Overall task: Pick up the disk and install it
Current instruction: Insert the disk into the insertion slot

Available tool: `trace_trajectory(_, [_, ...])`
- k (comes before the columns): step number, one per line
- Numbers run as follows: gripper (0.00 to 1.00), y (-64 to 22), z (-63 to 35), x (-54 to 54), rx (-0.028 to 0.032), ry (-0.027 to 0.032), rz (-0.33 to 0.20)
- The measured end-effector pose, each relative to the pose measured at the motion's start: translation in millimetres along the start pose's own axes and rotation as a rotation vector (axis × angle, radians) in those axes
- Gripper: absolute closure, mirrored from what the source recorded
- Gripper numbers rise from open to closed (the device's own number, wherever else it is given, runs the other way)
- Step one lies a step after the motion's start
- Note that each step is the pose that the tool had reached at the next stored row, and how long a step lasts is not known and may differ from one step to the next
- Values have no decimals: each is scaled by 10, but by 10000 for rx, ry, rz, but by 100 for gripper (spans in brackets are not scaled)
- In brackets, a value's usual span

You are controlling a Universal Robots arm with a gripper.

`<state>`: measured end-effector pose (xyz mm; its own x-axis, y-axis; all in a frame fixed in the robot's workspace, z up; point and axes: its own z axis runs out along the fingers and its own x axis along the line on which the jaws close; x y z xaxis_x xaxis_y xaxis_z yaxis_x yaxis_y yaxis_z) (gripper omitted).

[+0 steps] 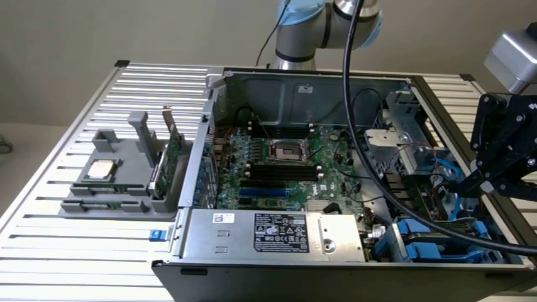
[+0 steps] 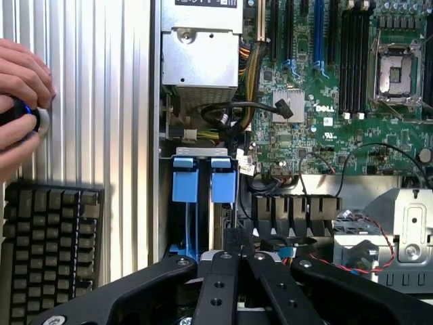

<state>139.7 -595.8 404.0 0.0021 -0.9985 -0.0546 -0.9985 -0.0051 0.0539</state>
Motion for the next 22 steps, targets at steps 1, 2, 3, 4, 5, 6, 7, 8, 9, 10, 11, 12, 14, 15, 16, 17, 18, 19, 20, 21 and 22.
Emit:
trace_trajectory(1, [89,0,0,0,0,0,0])
trace_trajectory(2, [89,0,0,0,0,0,0])
trace_trajectory(3, [89,0,0,0,0,0,0])
trace_trajectory(4, [89,0,0,0,0,1,0])
trace_trajectory(5, [89,0,0,0,0,0,2])
trace_trajectory(6, [89,0,0,0,1,0,21])
trace_trajectory(7, [89,0,0,0,4,-4,73])
trace_trajectory(8, [89,-1,-1,0,10,-8,165])
trace_trajectory(9, [89,0,0,0,17,-16,319])
trace_trajectory(10, [89,0,0,0,26,-25,462])
trace_trajectory(11, [89,0,0,0,33,-33,606])
trace_trajectory(12, [89,0,0,0,40,-43,736])
trace_trajectory(14, [89,0,1,0,48,-55,899])
trace_trajectory(15, [89,0,1,0,49,-56,912])
trace_trajectory(16, [89,0,1,0,50,-57,912])
trace_trajectory(17, [89,0,0,0,50,-56,912])
trace_trajectory(18, [89,0,0,0,50,-56,912])
trace_trajectory(19, [89,0,0,0,50,-56,913])
trace_trajectory(20, [89,0,0,0,50,-56,915])
trace_trajectory(21, [89,0,0,0,50,-57,925])
trace_trajectory(22, [89,0,0,0,51,-58,935])
